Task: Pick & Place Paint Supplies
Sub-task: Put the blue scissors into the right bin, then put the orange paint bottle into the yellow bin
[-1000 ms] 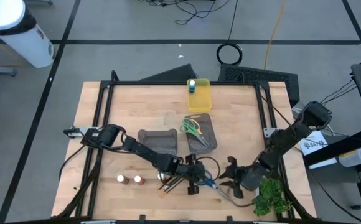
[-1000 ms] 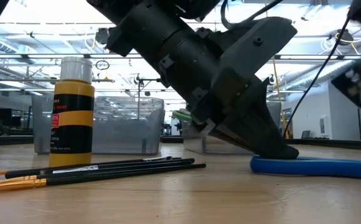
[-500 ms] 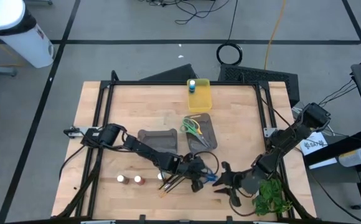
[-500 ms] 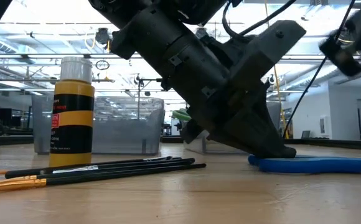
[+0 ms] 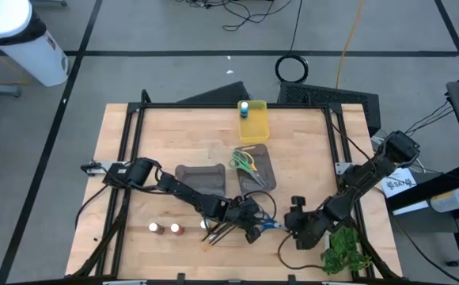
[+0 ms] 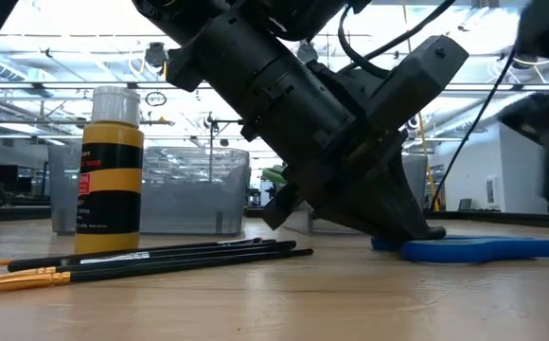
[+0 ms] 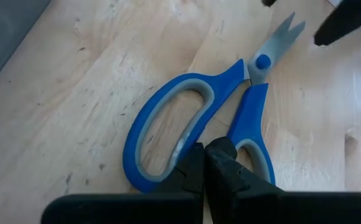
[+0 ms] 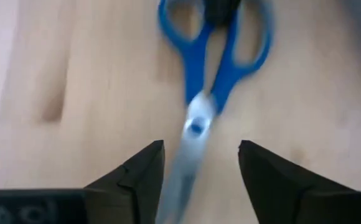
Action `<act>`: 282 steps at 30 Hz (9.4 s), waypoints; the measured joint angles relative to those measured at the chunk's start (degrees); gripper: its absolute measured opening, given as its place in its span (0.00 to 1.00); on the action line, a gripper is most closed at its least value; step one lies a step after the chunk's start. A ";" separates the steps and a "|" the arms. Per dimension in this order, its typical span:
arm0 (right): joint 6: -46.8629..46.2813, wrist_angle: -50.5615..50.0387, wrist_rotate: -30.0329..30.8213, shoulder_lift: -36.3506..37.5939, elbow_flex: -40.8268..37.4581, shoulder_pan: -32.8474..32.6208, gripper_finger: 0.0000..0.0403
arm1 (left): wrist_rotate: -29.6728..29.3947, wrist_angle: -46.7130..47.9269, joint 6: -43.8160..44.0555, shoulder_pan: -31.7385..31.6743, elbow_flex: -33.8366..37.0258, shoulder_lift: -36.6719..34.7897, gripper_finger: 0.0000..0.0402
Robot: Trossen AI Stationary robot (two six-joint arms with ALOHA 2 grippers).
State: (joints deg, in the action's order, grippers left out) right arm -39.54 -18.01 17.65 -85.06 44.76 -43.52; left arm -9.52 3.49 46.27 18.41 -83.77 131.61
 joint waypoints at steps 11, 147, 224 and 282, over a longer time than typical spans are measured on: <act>-7.82 0.75 -2.31 -4.37 -2.31 -4.01 0.51 | -0.95 -0.02 1.41 0.07 0.00 0.00 0.02; 25.48 52.47 7.54 0.96 -14.85 26.59 0.45 | -1.48 75.75 76.34 40.54 -0.02 -34.86 0.48; 25.27 54.66 7.69 0.92 -14.85 26.59 0.45 | -21.11 74.48 86.31 37.94 5.91 -4.28 0.49; 25.26 55.57 7.56 0.93 -14.85 26.59 0.45 | -38.03 53.38 68.89 36.53 9.78 -13.46 0.65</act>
State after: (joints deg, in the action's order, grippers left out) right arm -14.28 37.56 25.21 -84.13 29.91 -16.93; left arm -47.55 56.87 115.16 54.94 -73.99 118.15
